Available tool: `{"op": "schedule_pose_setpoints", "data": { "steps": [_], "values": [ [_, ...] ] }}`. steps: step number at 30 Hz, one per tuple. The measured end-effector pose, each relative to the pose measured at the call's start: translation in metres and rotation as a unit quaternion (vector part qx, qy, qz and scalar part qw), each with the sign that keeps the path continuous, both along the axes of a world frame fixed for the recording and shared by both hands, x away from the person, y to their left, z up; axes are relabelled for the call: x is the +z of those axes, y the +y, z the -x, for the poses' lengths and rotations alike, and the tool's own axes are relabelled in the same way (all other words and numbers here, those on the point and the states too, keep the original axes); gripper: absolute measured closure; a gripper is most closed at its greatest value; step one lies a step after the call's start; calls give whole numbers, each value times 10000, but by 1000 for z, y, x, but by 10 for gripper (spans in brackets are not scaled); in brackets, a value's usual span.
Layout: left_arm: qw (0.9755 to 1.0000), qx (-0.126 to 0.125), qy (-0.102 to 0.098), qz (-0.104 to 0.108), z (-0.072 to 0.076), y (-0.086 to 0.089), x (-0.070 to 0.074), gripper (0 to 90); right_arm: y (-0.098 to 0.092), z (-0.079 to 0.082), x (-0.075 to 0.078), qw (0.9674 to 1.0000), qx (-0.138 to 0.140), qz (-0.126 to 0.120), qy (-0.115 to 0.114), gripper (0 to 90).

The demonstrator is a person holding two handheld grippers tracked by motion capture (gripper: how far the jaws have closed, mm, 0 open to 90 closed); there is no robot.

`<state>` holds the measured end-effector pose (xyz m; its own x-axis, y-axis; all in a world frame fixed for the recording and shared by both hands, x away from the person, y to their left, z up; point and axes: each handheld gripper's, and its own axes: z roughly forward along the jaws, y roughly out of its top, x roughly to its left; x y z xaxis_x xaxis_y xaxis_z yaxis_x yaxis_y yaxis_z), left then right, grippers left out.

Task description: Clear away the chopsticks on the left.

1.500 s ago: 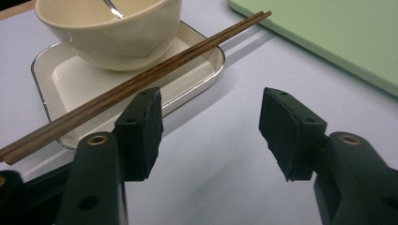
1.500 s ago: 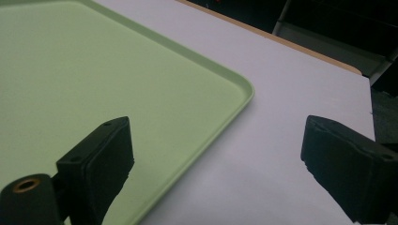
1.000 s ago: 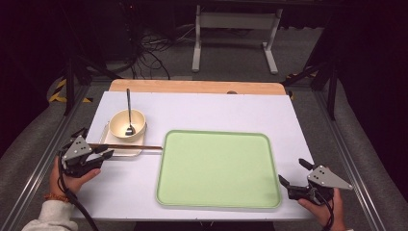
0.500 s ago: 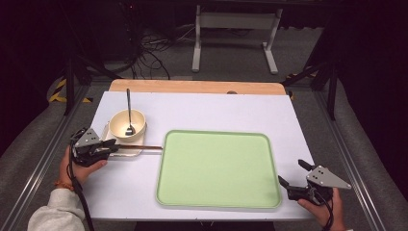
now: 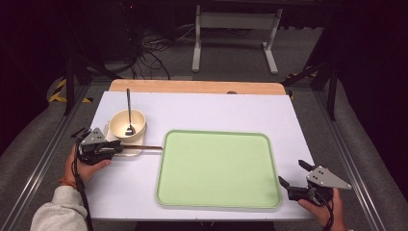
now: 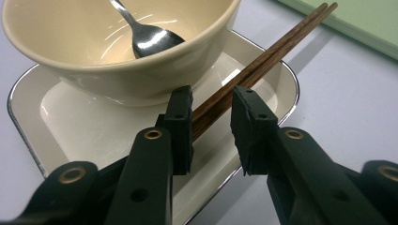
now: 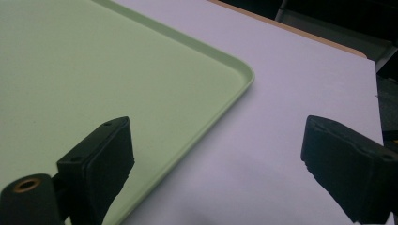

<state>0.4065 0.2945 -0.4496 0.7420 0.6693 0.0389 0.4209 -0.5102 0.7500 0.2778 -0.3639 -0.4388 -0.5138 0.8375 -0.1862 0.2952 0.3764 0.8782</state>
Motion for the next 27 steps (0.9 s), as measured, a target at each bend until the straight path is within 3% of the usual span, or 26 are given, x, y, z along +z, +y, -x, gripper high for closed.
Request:
{"op": "schedule_pose_setpoints", "data": {
  "steps": [2, 13, 23, 27],
  "values": [
    [9999, -56, 108, -89, -1, -2, -3, 701, 0, 0, 0, 10000, 5, -1, 3, 99],
    [9994, -269, 199, -110, -6, -3, -5, 675, 0, 0, -1, 10000, 2, 33, 59, 99],
    [9970, -638, 143, -404, -4, -7, 0, 832, -1, 0, -2, 9999, 16, 52, 116, 100],
    [9964, -631, 160, -544, -4, -10, 2, 851, -1, 1, -2, 9999, 28, 51, 122, 100]
  ]
}}
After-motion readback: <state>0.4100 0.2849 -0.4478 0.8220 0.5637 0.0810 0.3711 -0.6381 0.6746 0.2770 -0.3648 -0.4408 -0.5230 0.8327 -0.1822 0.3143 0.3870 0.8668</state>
